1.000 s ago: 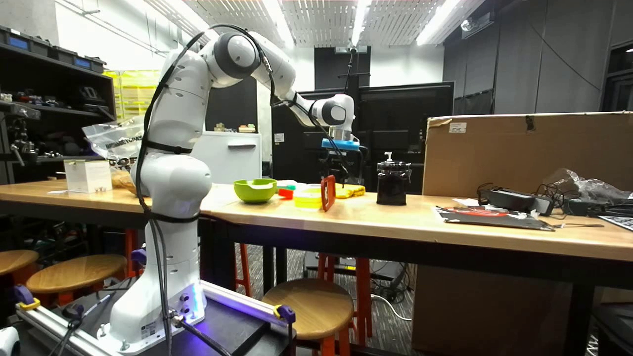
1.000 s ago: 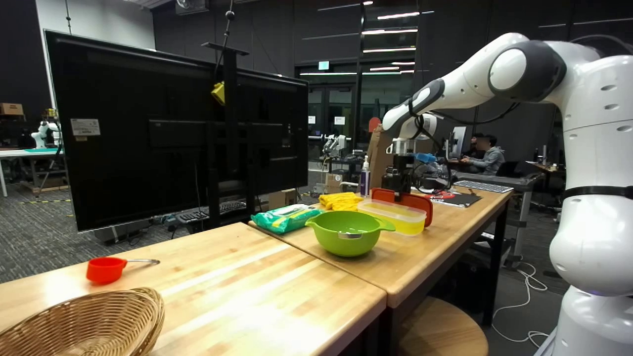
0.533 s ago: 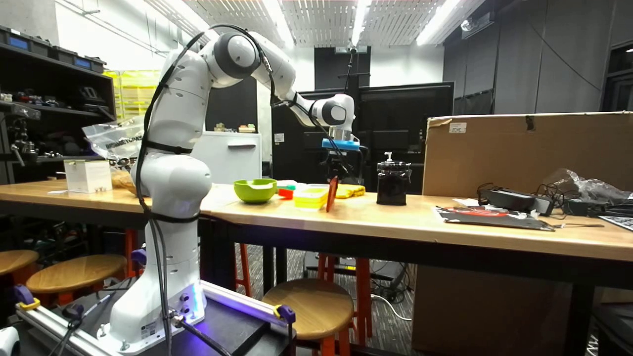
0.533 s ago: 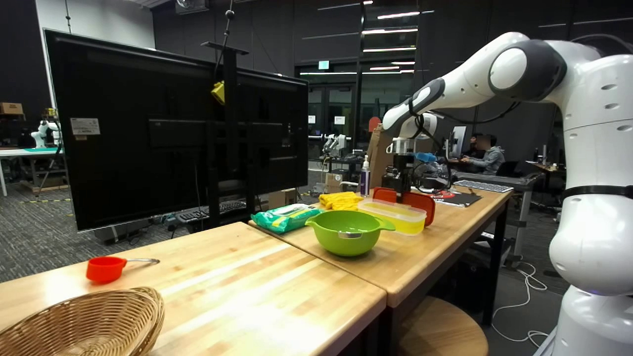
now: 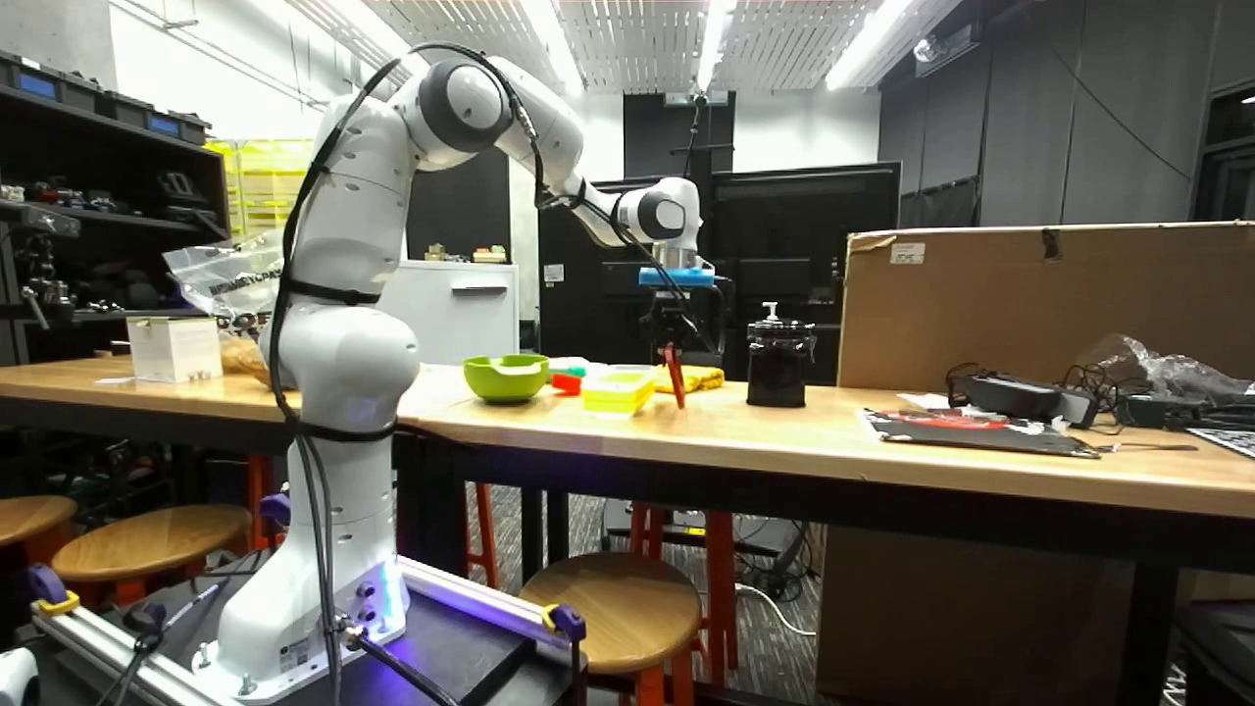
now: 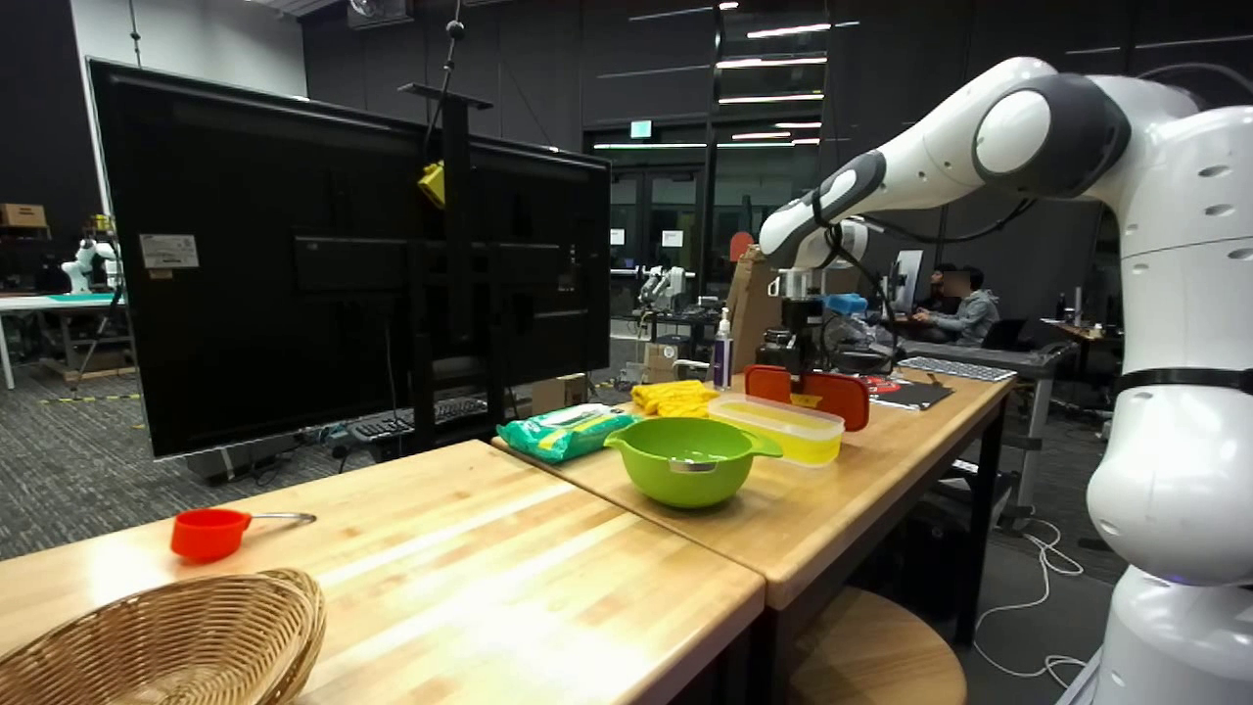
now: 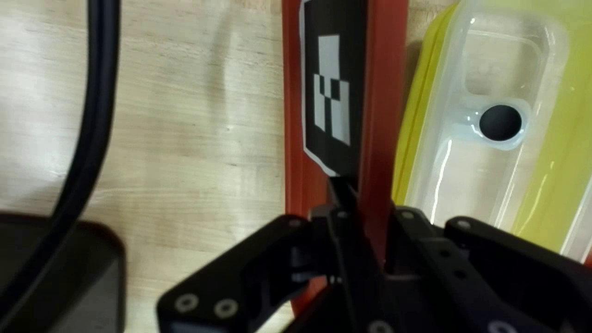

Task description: Close the lunchbox using the red lid

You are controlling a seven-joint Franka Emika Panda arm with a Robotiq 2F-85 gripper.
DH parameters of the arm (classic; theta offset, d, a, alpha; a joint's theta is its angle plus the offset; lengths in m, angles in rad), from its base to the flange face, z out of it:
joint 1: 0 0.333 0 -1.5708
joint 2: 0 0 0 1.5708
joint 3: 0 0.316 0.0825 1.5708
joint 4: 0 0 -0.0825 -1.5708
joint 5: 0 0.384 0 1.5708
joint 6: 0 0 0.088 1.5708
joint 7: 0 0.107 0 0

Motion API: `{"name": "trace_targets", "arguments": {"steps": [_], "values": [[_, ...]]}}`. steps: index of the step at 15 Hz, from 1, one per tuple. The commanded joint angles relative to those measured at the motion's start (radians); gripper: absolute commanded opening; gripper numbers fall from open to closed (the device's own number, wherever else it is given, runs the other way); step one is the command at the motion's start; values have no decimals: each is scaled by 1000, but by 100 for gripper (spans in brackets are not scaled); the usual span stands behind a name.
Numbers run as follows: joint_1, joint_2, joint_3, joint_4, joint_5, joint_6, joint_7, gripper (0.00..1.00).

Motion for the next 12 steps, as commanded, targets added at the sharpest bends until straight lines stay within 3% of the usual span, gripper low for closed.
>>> {"name": "trace_targets", "arguments": {"steps": [1, 12], "values": [[8, -65, 4, -27, -78, 15, 92, 3], [102, -293, 57, -188, -481, -56, 598, 3]]}}
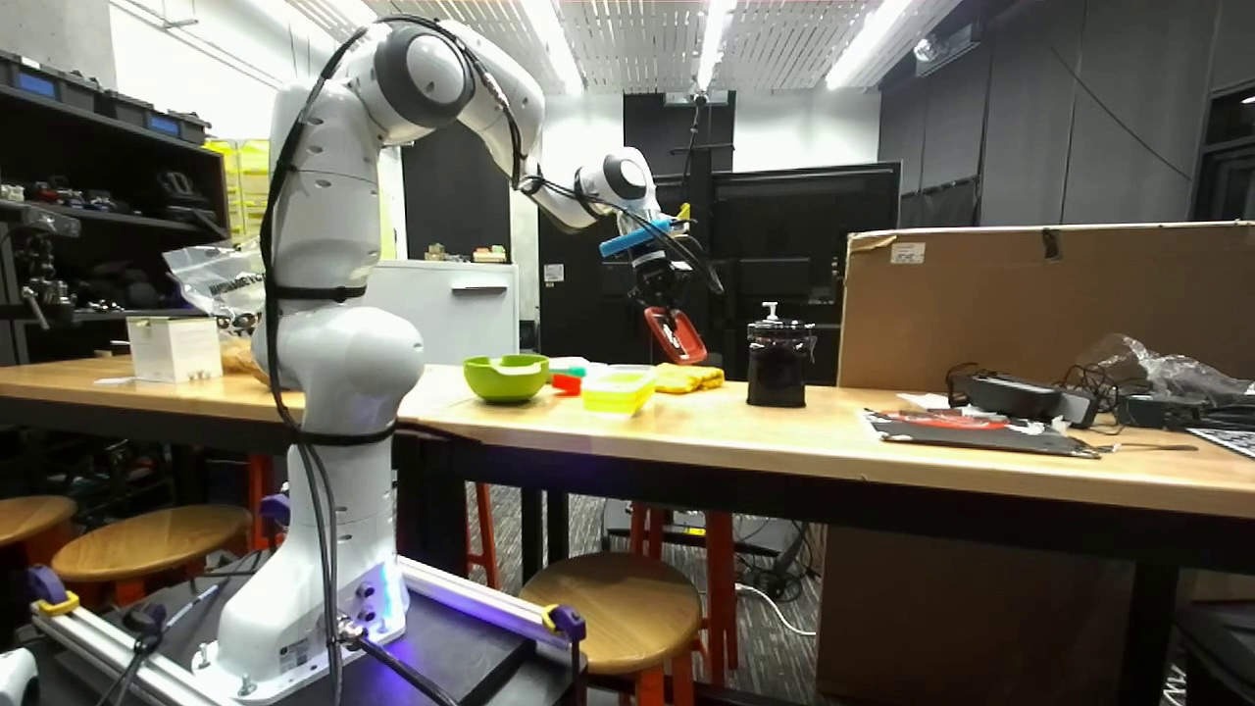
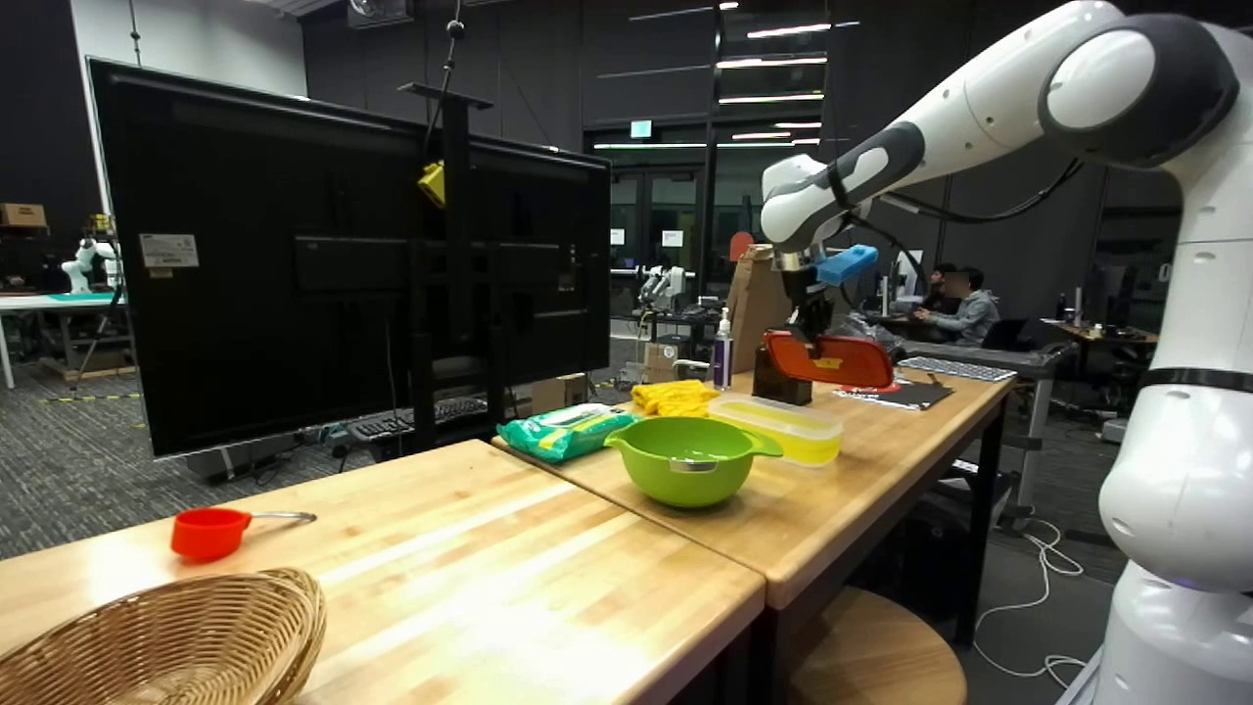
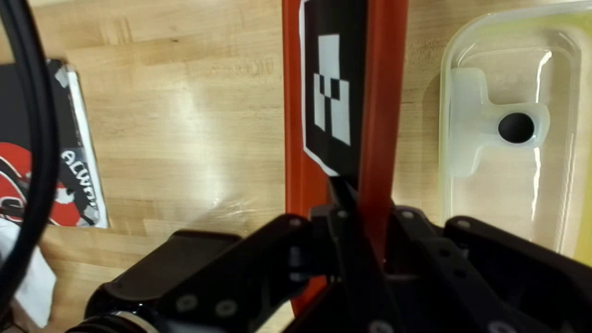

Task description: Close the lunchbox using the red lid

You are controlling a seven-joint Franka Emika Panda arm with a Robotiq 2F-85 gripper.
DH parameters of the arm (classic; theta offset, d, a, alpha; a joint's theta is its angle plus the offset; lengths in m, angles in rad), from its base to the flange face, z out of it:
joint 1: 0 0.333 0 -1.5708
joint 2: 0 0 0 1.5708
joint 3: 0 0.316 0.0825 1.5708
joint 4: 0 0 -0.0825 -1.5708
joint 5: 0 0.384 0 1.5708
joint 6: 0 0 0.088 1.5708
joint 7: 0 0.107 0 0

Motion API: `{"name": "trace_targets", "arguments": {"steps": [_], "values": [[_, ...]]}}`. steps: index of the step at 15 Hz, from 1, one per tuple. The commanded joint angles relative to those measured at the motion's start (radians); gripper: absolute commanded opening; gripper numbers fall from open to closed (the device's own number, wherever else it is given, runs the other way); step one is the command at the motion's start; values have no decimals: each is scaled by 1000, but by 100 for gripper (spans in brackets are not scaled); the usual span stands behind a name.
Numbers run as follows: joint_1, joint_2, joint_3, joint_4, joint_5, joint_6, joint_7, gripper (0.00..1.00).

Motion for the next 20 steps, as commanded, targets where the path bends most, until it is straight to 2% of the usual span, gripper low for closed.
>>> {"name": "trace_targets", "arguments": {"steps": [1, 7, 10, 15, 20], "values": [[26, -144, 36, -126, -130, -49, 147, 3], [46, -287, 114, -254, -249, -139, 298, 3], [64, -304, 162, -269, -286, -177, 367, 3], [104, -241, 221, -223, -341, -185, 440, 3], [127, -158, 241, -176, -380, -164, 515, 3]]}}
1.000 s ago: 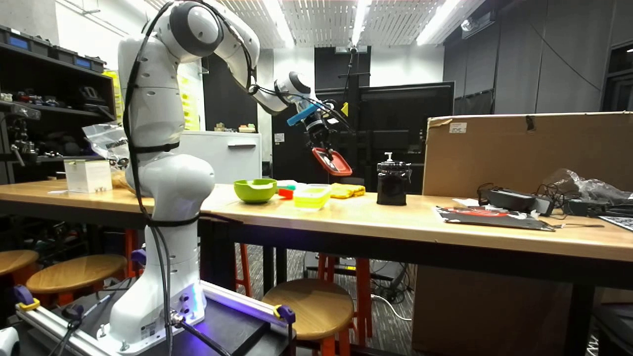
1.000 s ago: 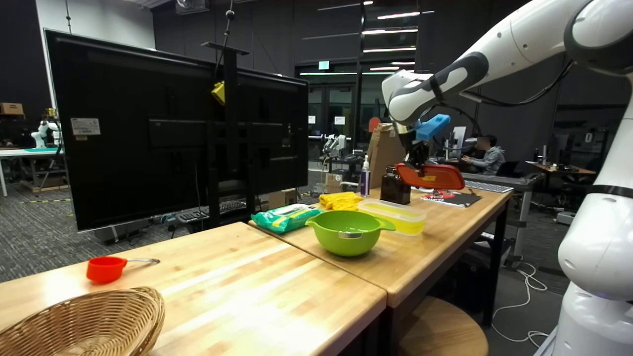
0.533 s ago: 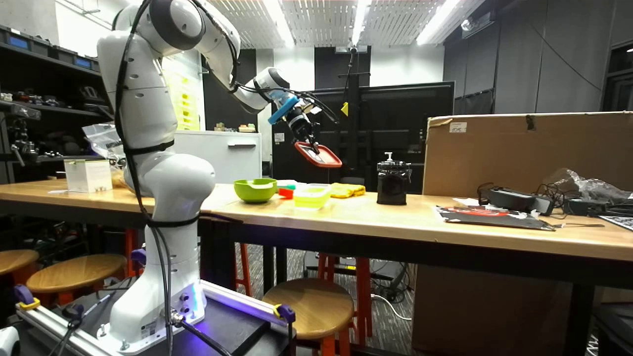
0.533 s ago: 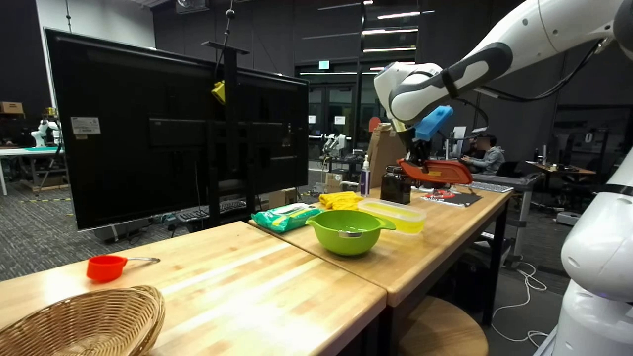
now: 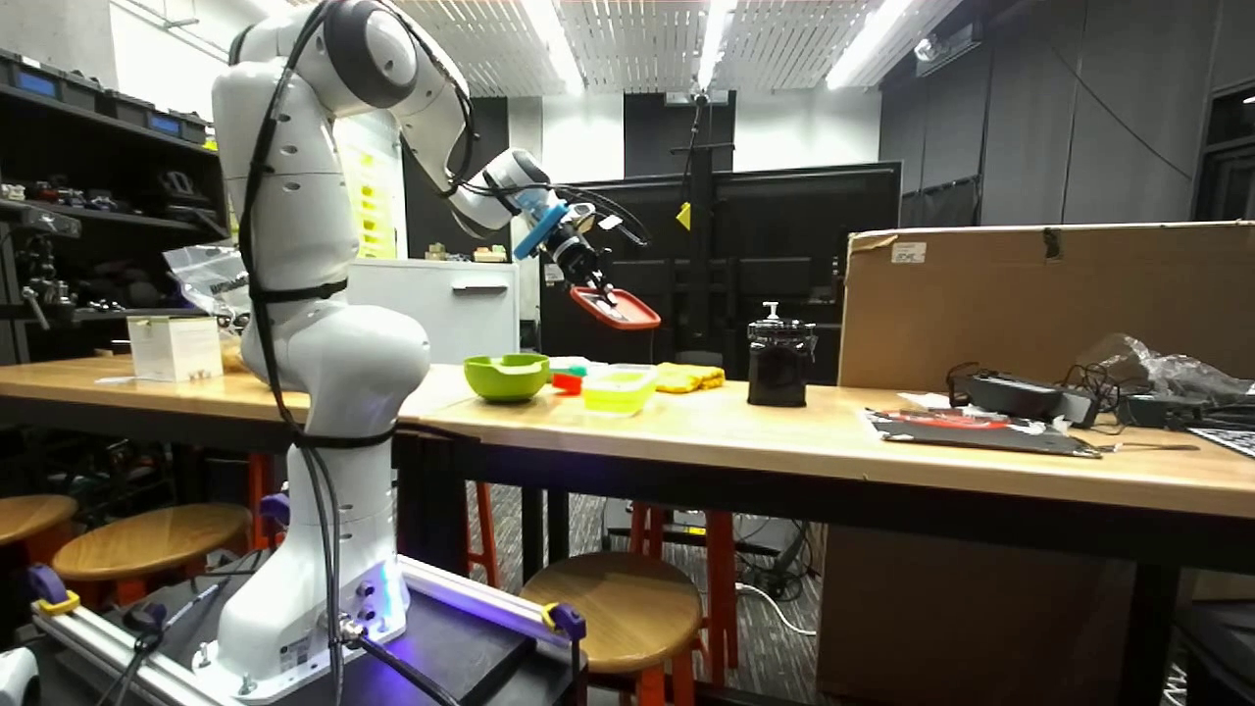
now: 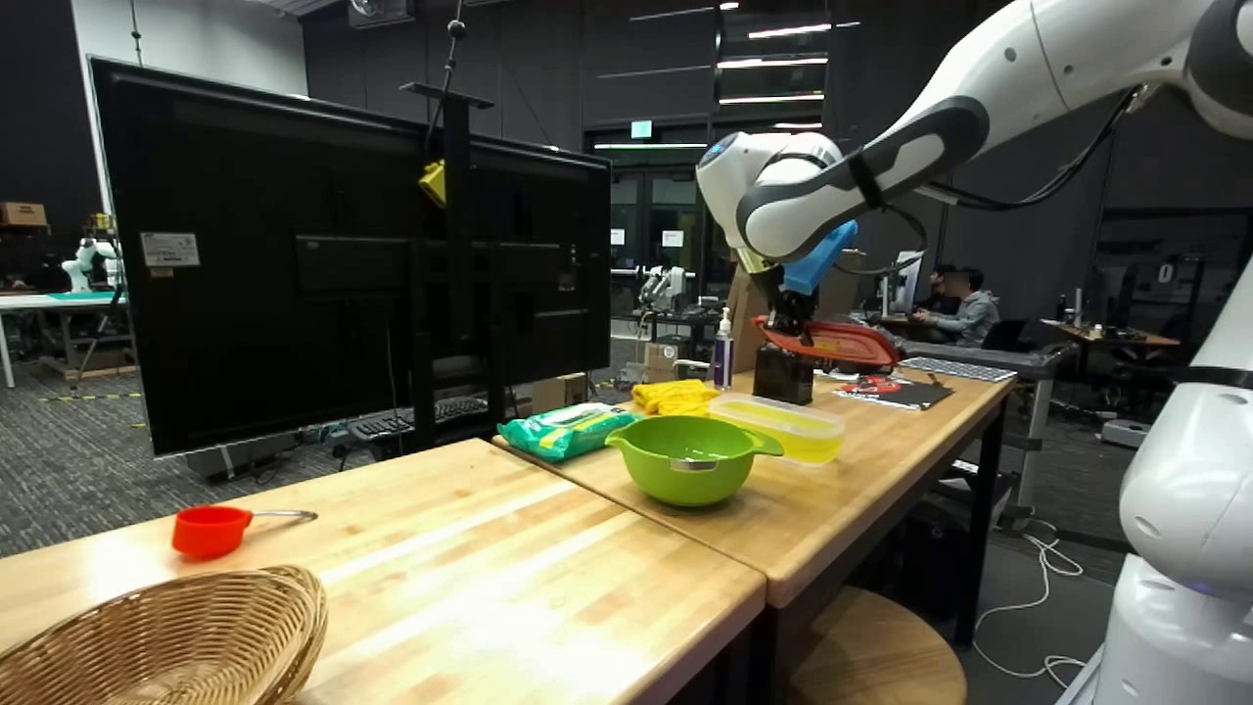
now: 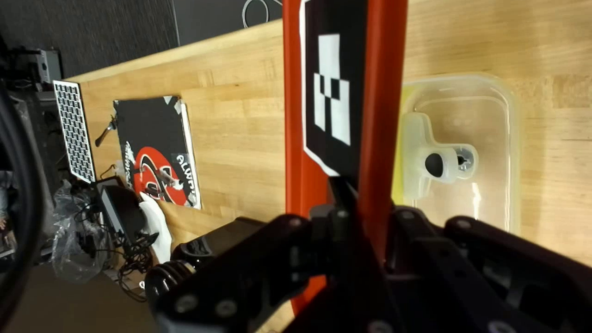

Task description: Close the lunchbox using the red lid

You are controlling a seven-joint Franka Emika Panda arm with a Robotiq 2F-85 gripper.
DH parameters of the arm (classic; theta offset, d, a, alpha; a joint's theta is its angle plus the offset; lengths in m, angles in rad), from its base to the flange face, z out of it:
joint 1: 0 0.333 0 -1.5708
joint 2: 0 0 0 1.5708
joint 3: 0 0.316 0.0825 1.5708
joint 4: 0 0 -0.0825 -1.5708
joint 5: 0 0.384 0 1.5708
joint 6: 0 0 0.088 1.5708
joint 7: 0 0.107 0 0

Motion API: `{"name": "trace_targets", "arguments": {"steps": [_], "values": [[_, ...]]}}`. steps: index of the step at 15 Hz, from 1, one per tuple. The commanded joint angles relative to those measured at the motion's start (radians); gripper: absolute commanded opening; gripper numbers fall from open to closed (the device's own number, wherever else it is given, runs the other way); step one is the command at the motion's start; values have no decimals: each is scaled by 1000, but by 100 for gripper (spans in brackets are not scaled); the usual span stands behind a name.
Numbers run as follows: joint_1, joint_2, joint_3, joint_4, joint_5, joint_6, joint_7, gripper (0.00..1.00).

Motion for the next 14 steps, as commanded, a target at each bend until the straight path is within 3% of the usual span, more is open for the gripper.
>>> {"name": "trace_targets", "arguments": {"steps": [1, 7, 14], "values": [[13, 72, 7, 52, -69, 5, 63, 3], [27, 162, 1, 97, -161, 17, 175, 3], [70, 240, 8, 134, -174, 2, 327, 3]]}}
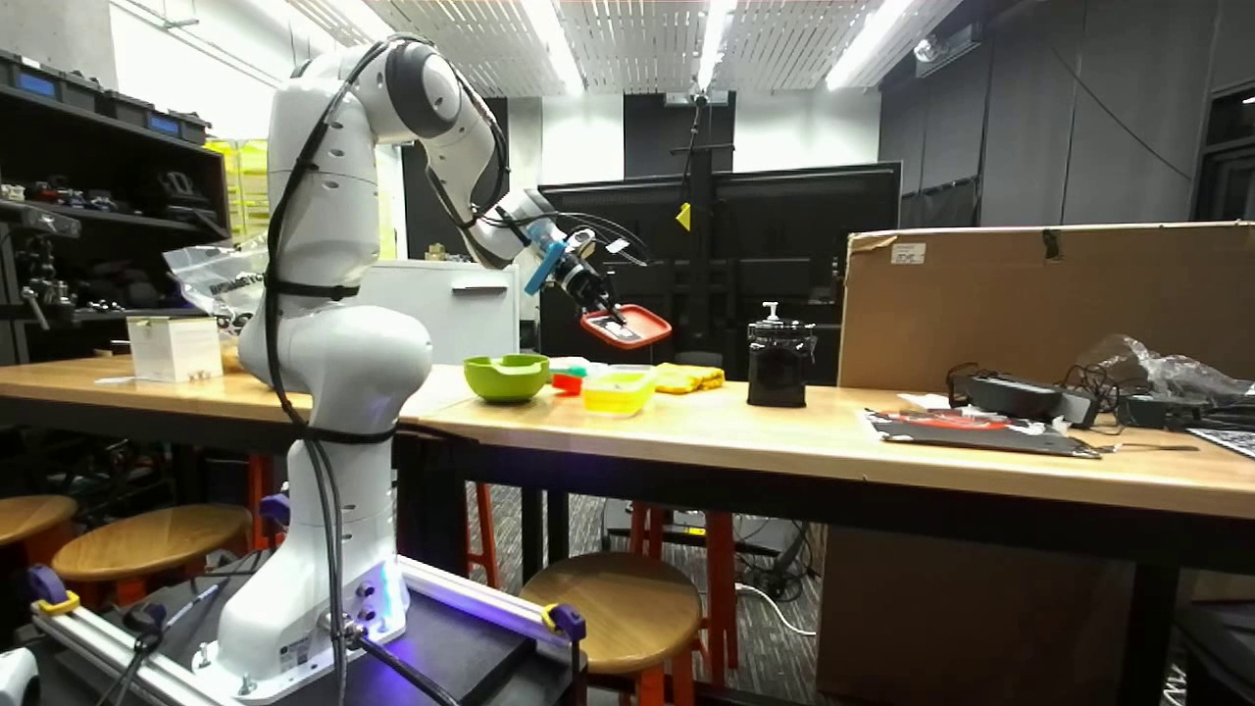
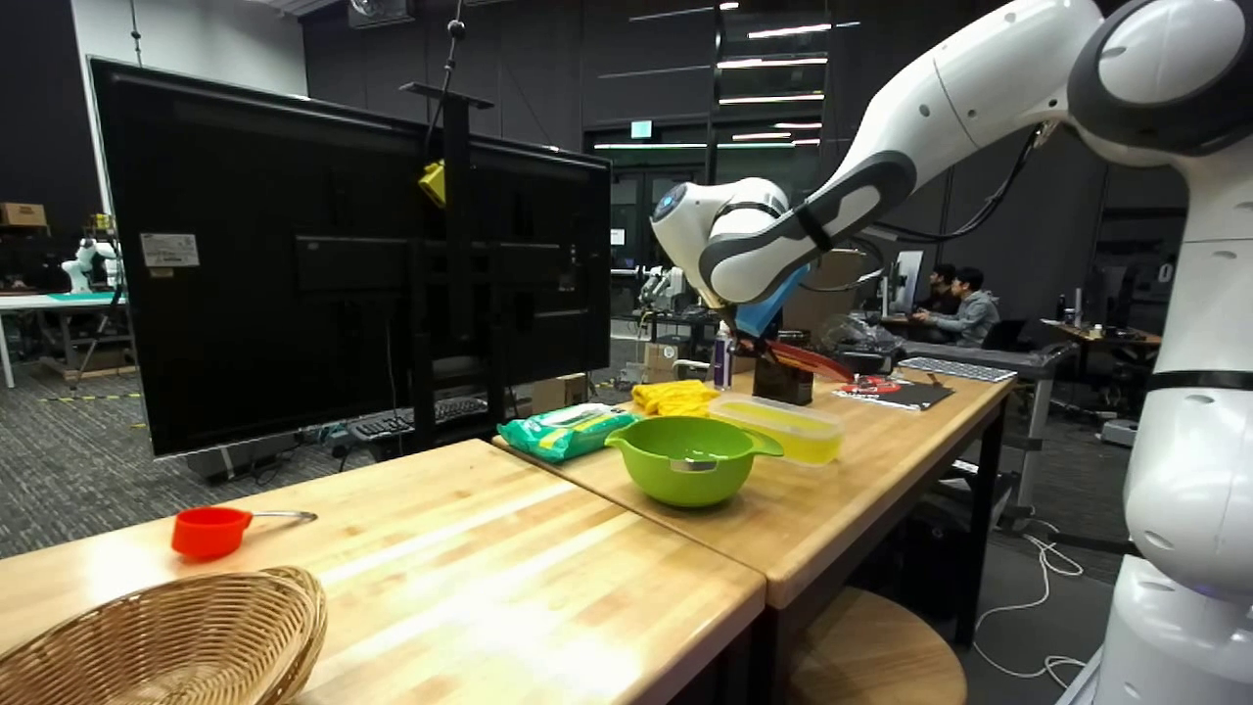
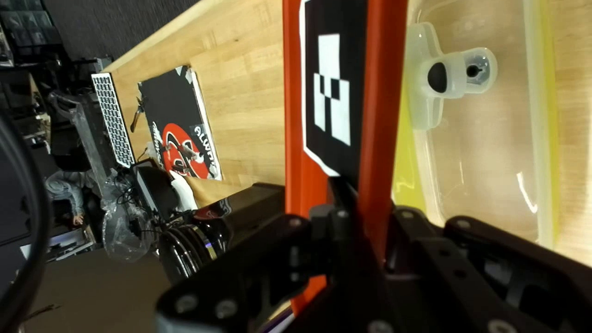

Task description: Close the lunchbox using the red lid

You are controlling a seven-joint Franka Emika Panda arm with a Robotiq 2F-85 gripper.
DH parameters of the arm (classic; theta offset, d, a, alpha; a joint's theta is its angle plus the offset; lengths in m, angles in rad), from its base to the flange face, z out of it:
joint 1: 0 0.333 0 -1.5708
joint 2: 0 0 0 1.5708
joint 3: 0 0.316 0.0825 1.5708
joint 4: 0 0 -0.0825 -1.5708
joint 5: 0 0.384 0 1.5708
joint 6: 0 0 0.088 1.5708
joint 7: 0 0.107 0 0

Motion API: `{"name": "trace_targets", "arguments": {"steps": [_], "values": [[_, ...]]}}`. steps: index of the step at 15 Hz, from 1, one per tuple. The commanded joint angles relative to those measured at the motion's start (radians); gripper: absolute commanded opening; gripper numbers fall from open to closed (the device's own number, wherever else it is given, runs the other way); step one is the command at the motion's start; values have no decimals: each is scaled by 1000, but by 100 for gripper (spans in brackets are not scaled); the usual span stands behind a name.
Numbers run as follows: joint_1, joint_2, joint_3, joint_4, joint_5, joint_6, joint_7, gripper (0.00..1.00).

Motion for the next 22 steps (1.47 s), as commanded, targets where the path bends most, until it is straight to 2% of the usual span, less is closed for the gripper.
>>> {"name": "trace_targets", "arguments": {"steps": [1, 6, 9, 13, 18, 22], "values": [[35, 37, 3, 30, -28, -25, 92, 3], [61, 77, -1, 33, -54, -39, 200, 3], [65, 101, -7, 31, -113, -52, 234, 3], [63, 131, -15, 24, -176, -71, 251, 3], [63, 161, -20, 12, -202, -76, 239, 3], [53, 146, -31, -46, -261, -64, 231, 3]]}}
